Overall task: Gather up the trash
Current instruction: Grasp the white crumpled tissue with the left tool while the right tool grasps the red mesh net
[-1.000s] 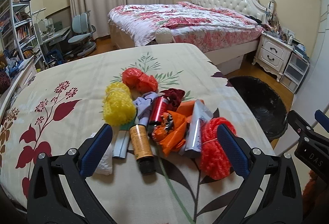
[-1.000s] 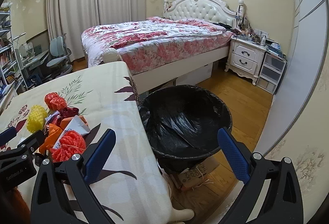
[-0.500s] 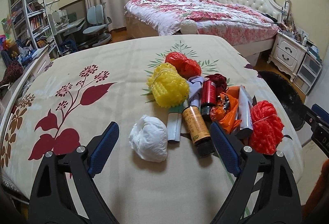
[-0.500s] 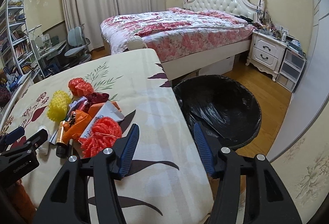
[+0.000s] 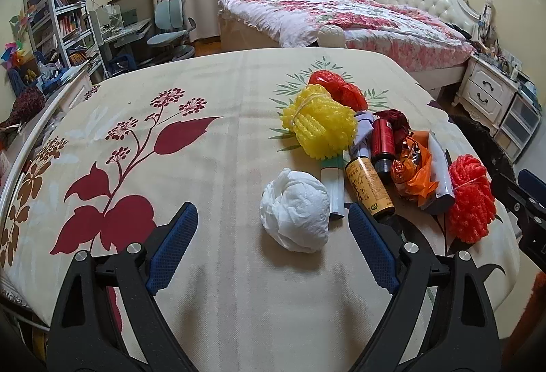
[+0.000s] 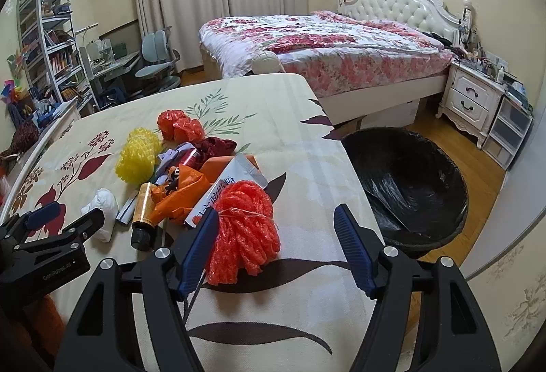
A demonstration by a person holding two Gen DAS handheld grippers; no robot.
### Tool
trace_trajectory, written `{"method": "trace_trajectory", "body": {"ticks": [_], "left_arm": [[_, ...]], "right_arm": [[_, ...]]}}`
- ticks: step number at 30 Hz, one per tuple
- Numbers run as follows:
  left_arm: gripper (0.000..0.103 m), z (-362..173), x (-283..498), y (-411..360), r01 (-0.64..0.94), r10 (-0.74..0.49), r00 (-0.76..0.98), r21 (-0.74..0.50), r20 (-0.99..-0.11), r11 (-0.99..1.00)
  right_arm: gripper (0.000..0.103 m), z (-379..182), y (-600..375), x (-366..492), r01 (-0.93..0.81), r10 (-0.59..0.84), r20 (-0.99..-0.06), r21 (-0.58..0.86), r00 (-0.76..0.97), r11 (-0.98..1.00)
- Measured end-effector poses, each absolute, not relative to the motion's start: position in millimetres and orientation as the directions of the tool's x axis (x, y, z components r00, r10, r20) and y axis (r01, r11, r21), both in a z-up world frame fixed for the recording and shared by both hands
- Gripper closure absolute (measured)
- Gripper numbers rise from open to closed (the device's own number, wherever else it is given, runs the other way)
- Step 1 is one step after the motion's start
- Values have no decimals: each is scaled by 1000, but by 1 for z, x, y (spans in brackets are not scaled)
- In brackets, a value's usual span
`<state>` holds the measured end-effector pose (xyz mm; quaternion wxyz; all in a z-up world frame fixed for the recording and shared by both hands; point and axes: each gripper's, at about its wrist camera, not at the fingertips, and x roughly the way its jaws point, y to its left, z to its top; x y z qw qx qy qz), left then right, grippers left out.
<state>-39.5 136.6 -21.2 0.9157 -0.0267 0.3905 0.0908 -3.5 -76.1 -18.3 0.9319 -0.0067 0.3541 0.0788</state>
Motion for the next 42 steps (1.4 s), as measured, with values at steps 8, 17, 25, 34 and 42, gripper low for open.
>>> {"method": "trace_trajectory", "body": {"ticks": [8,17,25,34,42], "left_arm": [[37,-37,-26,141,-175,91,630,-26,-771,984],[66,-37,-33,137,-128,34,645,-64,-764,990],[66,-25,-42,146,-163,83,672,-38,-736,986],[66,-24,-43,145,-168,91,684,-35,-724,985],[67,-16,-46,134,-146,73,708,-45,-703,988]], "right_arm": [[35,-22,-76,-1,-142,129,-670,35,731,989],[35,-26,-68,-3,-168,144,-674,30,725,985],[35,-26,-57,-4,-197,167,-672,31,722,980],[44,-45,-49,2,-218,168,-712,21,682,976],[60,-41,-55,-5,-235,196,-702,42,685,971]]}}
